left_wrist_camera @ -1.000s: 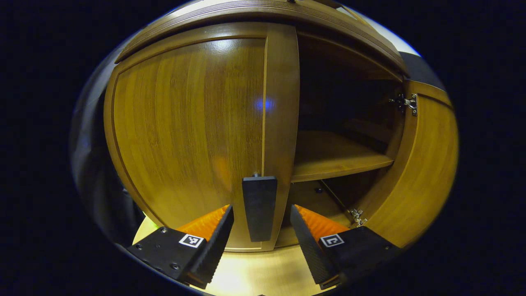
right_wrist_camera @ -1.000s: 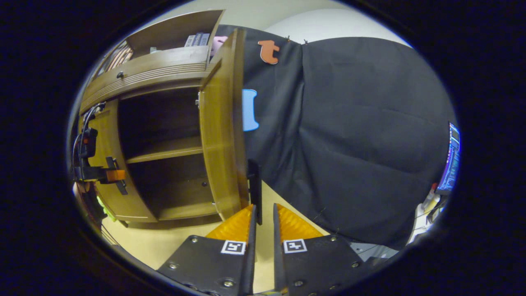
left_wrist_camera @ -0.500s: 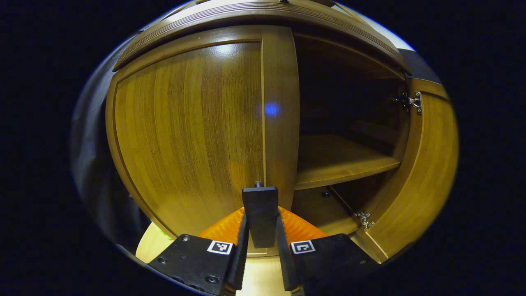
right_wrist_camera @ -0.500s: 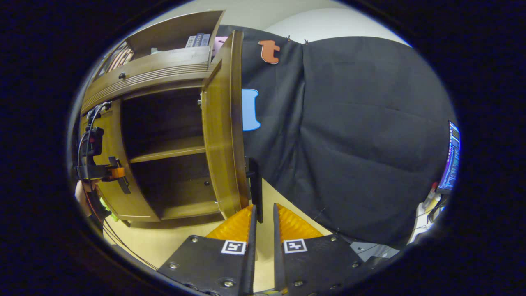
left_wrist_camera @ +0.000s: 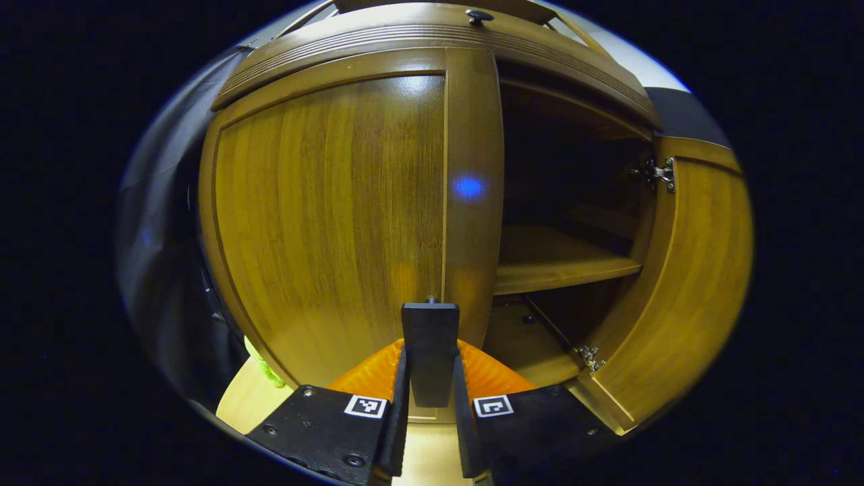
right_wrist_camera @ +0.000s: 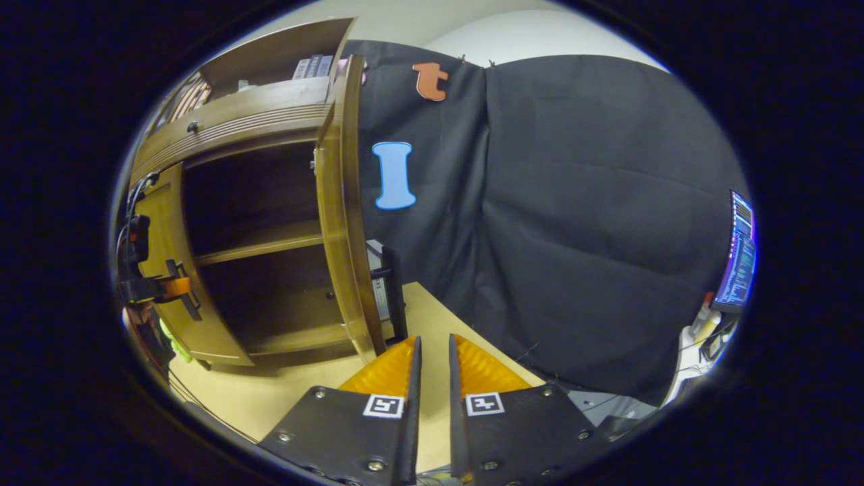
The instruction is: Open the right door of the double-door shoe cabinet with the right hand, and open the left door with the left hand.
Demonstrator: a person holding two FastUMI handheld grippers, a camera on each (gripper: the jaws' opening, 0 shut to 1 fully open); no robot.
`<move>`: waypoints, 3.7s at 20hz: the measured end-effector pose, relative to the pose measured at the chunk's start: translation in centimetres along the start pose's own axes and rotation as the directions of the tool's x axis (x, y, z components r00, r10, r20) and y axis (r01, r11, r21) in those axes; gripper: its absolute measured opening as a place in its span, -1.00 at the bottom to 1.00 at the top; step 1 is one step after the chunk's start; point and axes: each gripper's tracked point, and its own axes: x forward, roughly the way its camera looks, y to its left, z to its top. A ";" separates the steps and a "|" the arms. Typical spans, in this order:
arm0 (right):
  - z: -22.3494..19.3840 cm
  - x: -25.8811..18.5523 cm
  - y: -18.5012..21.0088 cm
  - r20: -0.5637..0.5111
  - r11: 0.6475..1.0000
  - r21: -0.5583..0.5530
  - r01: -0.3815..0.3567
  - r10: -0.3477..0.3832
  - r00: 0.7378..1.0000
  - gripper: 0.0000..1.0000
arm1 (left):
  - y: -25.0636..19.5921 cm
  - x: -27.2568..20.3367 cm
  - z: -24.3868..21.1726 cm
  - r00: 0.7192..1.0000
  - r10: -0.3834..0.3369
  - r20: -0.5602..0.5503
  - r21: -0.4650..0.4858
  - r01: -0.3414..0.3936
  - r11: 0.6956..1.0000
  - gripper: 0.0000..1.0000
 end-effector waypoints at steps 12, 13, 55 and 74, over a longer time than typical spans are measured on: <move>-0.3 3.7 -2.1 -0.036 0.999 0.029 0.030 -0.028 0.999 -0.62 | -0.1 0.0 -0.1 1.000 -0.021 0.017 -0.065 0.022 0.998 -0.35; -0.3 3.8 -2.5 -0.036 0.999 0.028 0.039 -0.038 0.999 -0.62 | -0.1 0.0 0.0 1.000 -0.019 0.018 -0.074 0.020 0.997 -0.35; -1.7 9.5 -0.5 -0.094 0.997 0.009 0.082 -0.081 0.992 -0.63 | 5.0 -3.2 5.1 0.980 0.197 -0.003 -0.147 -0.196 0.970 -0.46; -1.3 10.1 -0.4 -0.089 0.997 0.005 0.081 -0.080 0.993 -0.63 | 5.5 -3.6 6.0 0.948 0.317 0.019 -0.307 -0.296 0.904 -0.46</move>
